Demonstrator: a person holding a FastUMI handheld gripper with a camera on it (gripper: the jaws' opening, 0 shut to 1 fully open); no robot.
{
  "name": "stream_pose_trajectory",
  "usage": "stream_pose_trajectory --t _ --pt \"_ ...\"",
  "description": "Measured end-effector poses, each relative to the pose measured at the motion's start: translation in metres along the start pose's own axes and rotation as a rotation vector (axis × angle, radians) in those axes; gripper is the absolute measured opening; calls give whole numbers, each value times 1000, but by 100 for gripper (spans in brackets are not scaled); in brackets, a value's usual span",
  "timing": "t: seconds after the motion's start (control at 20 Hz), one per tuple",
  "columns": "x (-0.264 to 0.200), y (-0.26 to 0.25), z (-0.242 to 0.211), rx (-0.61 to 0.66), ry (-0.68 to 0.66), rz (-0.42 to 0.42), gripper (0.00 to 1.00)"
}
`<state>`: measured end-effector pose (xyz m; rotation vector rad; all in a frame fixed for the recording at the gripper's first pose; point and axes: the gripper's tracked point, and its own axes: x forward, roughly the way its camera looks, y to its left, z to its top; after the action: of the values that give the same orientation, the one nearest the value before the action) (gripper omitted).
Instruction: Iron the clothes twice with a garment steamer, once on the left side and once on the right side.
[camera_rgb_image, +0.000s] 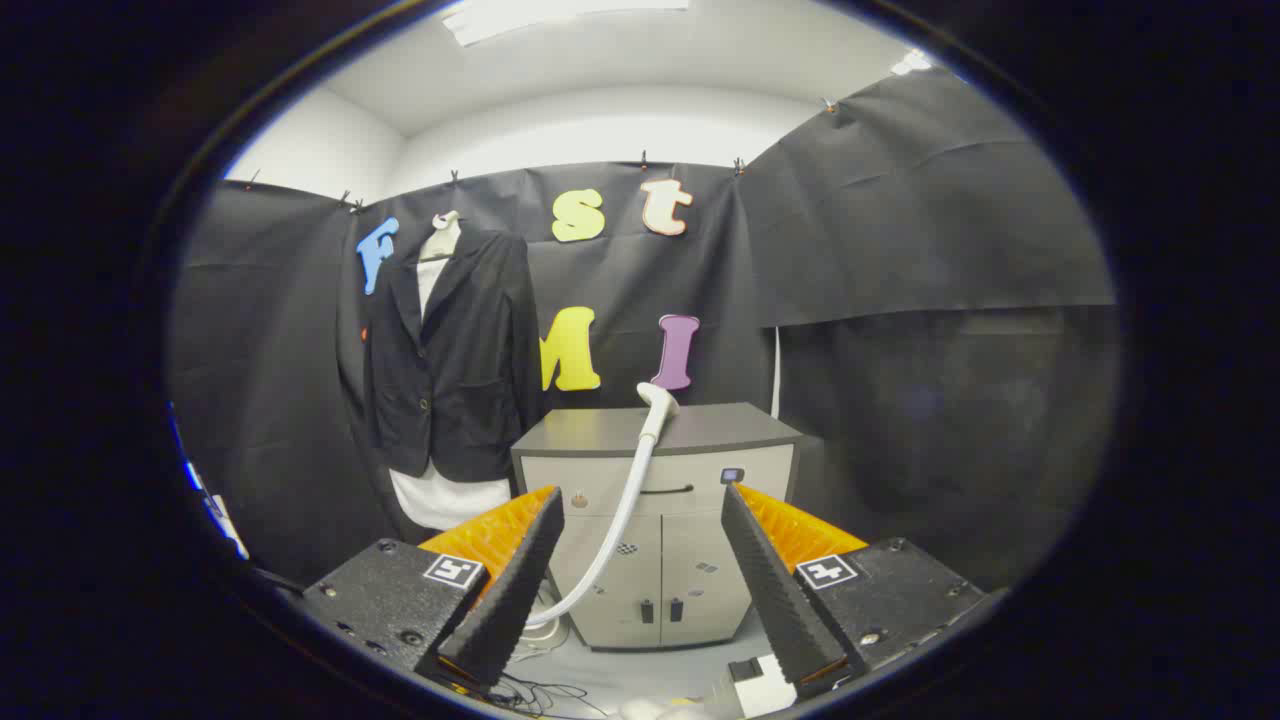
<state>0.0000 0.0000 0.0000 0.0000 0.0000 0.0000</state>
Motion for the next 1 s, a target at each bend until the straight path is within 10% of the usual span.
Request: stream_pose_trajectory --t 1.0 --pt "67 6 77 -69 -31 14 99"
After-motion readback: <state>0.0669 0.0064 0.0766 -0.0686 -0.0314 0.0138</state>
